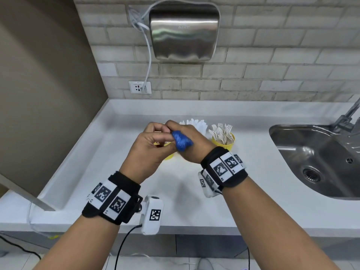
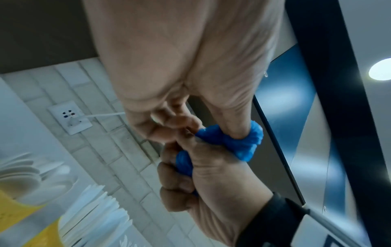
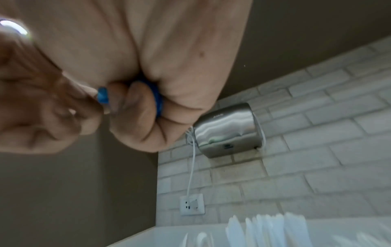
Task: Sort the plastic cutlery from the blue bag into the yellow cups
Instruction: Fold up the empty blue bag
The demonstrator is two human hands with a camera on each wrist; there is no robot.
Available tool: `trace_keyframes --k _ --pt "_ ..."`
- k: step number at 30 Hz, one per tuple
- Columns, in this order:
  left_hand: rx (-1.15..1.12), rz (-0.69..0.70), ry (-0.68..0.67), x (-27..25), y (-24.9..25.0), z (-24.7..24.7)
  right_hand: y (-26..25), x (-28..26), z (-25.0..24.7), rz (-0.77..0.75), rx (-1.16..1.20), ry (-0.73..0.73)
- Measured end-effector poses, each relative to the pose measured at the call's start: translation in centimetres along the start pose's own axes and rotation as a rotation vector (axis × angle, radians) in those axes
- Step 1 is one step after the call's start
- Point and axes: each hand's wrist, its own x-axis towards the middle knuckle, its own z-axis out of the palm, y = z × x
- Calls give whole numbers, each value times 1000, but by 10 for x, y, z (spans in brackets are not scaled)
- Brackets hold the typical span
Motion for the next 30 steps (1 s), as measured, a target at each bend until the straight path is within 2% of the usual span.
trace_keyframes --k 2,5,9,12,15,17,19,20,22,24,26,27,30 --pt "-2 20 91 0 -4 0 -1 1 11 72 1 -18" --pt "-45 62 215 1 -11 -3 -6 -4 23 64 -39 18" --pt "3 -6 340 10 -23 -13 -21 -18 17 91 -156 -27" --pt "54 -83 335 13 -27 -13 -27 -26 7 -12 -310 63" --pt "-56 -233 222 10 -24 -7 -20 -22 3 -121 -405 216" --pt "-177 -344 105 7 -20 -6 -13 -19 2 -202 -314 319" --pt "-252 -385 -16 5 -20 -7 -7 -16 1 -229 -147 360" --pt "-240 -369 -67 4 -20 -10 -6 -15 0 -199 -62 345" --pt "-144 -302 -154 0 -17 -14 -4 -15 1 -76 131 223" --pt "-105 -249 -231 -4 -14 -16 -5 -17 5 34 472 107" --pt "-229 -256 -264 -10 -13 -15 -5 -19 10 144 824 98" --pt "-298 -255 -260 -13 -13 -15 -3 -20 14 194 926 107" --pt "-319 -182 -241 -16 -14 -12 0 -23 28 293 948 86"
